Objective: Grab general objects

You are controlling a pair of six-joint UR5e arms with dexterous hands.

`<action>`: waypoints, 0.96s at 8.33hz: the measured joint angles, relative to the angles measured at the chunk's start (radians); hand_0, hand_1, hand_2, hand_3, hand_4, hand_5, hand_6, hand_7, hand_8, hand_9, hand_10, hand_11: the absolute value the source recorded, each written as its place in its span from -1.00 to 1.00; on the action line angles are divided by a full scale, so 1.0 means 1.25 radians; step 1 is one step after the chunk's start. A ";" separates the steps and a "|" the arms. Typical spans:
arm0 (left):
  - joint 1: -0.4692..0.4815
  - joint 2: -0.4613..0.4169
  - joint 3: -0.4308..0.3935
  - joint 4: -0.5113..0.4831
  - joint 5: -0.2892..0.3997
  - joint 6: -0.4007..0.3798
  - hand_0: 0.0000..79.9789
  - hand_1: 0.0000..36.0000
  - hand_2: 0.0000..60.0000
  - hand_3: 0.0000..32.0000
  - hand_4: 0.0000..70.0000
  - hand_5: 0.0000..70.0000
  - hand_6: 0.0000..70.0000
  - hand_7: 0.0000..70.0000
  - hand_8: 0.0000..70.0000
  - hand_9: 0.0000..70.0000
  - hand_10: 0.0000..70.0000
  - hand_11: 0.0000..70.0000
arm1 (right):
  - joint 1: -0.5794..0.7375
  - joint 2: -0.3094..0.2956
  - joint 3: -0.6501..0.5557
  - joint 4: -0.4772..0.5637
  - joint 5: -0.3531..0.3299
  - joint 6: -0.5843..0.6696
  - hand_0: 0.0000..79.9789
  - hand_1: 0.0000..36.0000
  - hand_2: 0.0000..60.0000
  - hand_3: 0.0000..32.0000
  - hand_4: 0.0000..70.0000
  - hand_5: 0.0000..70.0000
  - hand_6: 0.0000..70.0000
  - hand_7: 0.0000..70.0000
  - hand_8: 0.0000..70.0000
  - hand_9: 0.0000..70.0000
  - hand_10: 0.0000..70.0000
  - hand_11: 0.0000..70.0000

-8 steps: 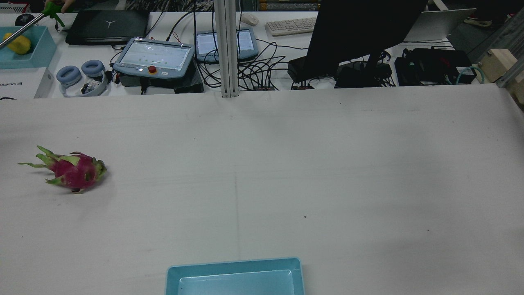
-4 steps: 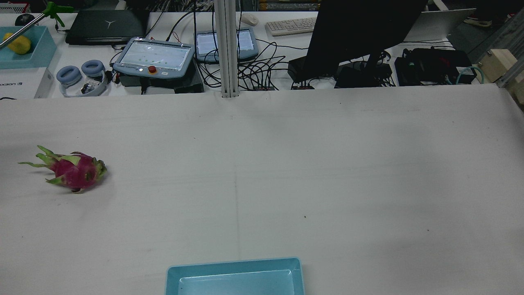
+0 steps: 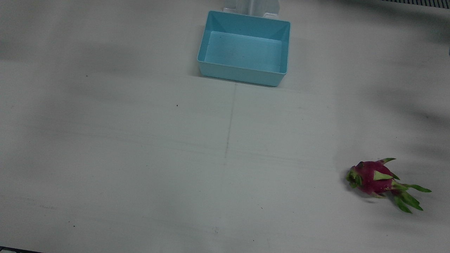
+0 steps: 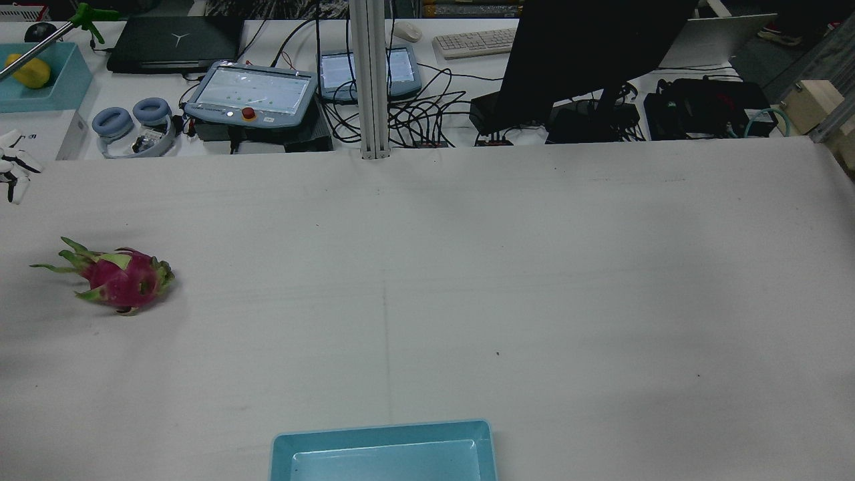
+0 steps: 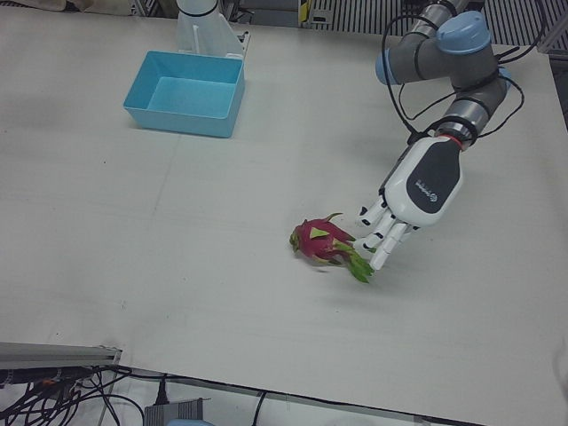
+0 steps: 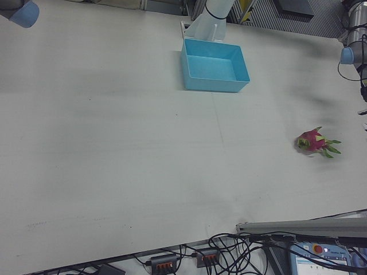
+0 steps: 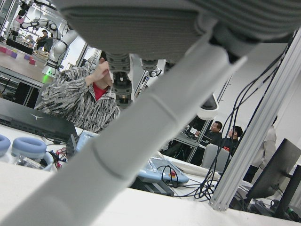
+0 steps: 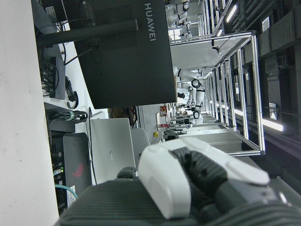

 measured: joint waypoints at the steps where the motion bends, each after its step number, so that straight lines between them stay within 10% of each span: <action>1: 0.067 -0.027 -0.001 0.043 -0.050 0.027 1.00 1.00 1.00 -1.00 -1.00 1.00 -1.00 0.33 -1.00 -0.77 -1.00 -1.00 | 0.000 0.000 0.000 0.000 0.000 0.000 -1.00 -1.00 -1.00 -1.00 -1.00 -1.00 -1.00 -1.00 -1.00 -1.00 -1.00 -1.00; 8: 0.239 -0.132 0.012 0.223 -0.187 0.149 1.00 1.00 1.00 -1.00 -1.00 1.00 -1.00 0.17 -1.00 -0.81 -1.00 -1.00 | 0.000 0.000 0.001 0.000 0.000 0.000 -1.00 -1.00 -1.00 -1.00 -1.00 -1.00 -1.00 -1.00 -1.00 -1.00 -1.00 -1.00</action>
